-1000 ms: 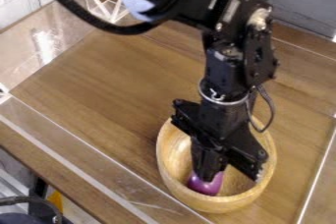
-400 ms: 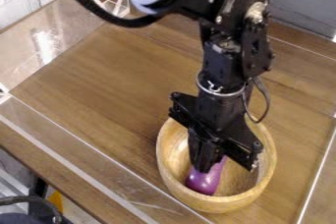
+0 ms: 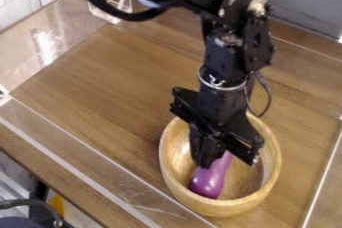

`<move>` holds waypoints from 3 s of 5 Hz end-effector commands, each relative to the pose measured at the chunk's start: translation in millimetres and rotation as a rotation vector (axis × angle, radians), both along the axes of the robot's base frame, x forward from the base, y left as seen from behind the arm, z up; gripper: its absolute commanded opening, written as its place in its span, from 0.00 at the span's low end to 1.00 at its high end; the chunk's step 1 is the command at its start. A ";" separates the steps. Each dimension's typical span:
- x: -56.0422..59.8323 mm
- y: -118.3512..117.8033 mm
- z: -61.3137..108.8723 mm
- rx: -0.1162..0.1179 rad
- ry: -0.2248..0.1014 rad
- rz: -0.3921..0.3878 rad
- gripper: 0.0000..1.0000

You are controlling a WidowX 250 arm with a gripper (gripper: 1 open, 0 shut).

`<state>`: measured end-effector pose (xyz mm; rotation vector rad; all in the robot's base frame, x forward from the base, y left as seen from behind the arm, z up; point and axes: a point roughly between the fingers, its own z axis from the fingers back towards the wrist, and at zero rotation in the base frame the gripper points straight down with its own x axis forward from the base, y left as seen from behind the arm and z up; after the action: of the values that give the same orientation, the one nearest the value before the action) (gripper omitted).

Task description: Put the purple eggplant in the brown bowl

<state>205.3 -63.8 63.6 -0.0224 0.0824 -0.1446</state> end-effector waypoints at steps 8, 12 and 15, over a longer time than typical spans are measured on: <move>29.1 15.1 36.5 0.065 -0.078 0.011 0.00; 28.6 18.1 32.9 0.078 -0.064 0.022 0.00; 32.1 24.7 31.5 0.070 -0.057 0.042 0.00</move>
<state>231.5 -40.1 88.4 0.0527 0.0600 -0.1084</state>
